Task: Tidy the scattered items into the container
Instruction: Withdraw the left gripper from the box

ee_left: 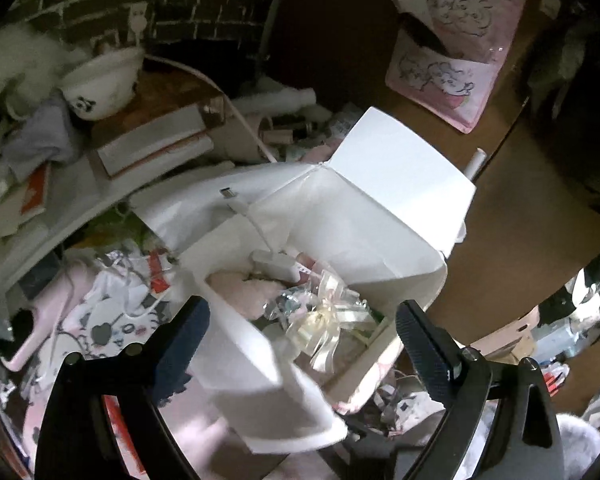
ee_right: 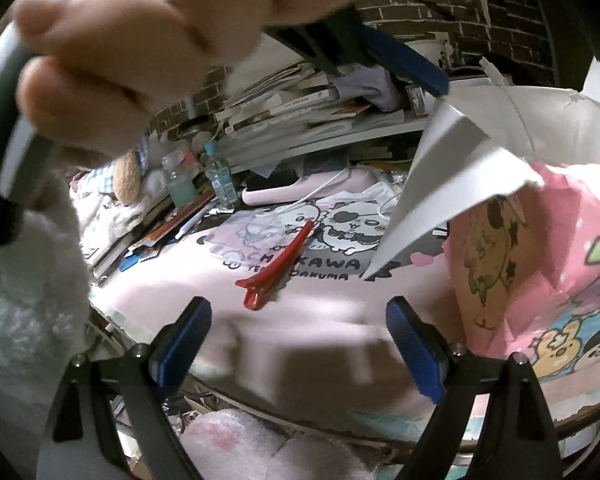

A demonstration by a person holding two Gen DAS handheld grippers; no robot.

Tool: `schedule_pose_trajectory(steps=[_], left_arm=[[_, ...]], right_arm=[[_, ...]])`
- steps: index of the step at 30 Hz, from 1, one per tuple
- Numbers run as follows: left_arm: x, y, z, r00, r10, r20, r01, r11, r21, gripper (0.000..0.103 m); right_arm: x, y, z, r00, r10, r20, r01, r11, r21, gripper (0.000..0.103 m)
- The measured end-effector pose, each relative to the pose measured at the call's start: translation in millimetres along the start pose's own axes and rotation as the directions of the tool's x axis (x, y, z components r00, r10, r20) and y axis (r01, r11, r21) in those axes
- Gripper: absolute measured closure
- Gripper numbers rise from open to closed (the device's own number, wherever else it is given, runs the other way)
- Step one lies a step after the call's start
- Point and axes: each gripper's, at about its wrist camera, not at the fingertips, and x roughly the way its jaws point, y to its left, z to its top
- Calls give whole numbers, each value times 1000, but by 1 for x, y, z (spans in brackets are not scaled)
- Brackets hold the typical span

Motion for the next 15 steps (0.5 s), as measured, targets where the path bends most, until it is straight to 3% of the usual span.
schedule_pose_trajectory(steps=[7, 15], left_arm=[[-26, 15, -19, 992, 129, 8, -129, 992, -8, 10], [-41, 47, -53, 980, 200, 0, -199, 978, -56, 10]], right_arm=[[9, 12, 0, 1000, -2, -13, 2, 1000, -20, 16], [18, 31, -2, 1000, -9, -22, 8, 998, -57, 16]])
